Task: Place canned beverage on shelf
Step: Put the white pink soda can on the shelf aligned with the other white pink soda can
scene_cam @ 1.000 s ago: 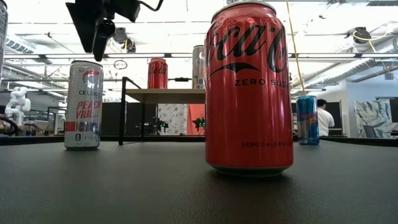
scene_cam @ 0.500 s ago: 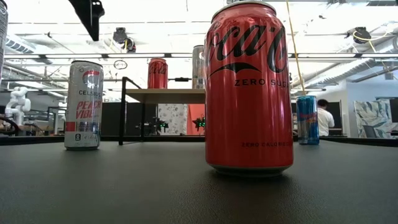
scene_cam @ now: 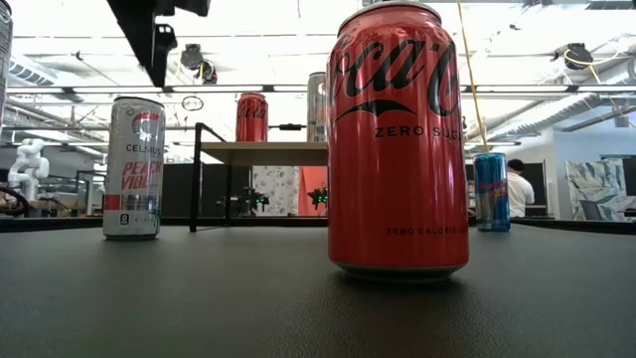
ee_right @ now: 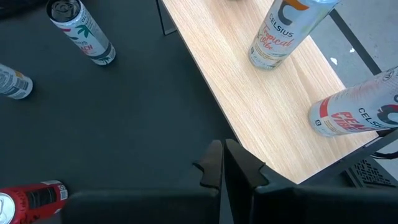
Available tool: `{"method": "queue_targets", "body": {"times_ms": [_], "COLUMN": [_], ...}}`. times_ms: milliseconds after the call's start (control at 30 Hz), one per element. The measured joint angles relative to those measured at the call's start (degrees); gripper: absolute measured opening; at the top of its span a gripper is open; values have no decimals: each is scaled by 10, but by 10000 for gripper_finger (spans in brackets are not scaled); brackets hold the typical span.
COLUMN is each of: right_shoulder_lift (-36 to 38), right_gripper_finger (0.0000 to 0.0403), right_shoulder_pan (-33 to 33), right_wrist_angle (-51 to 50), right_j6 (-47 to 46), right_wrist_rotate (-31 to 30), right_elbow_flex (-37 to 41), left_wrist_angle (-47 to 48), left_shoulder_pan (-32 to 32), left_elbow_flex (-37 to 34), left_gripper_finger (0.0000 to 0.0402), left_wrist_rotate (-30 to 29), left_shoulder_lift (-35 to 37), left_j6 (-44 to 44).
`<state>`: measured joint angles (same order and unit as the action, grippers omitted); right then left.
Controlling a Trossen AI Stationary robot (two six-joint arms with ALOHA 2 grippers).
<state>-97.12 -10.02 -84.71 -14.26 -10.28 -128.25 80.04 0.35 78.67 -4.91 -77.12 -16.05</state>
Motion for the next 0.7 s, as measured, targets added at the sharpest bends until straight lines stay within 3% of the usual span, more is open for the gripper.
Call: {"method": "queue_targets", "body": {"times_ms": [700], "right_shoulder_lift": [0], "right_gripper_finger": [0], "right_shoulder_pan": [0], "right_wrist_angle": [0], "right_j6": [0], "right_wrist_rotate": [0], "right_elbow_flex": [0], "left_wrist_angle": [-140], "left_shoulder_pan": [25], "left_elbow_flex": [-170], "left_gripper_finger": [373], "left_wrist_rotate": [30], "left_shoulder_lift": [0], "left_j6": [39]}}
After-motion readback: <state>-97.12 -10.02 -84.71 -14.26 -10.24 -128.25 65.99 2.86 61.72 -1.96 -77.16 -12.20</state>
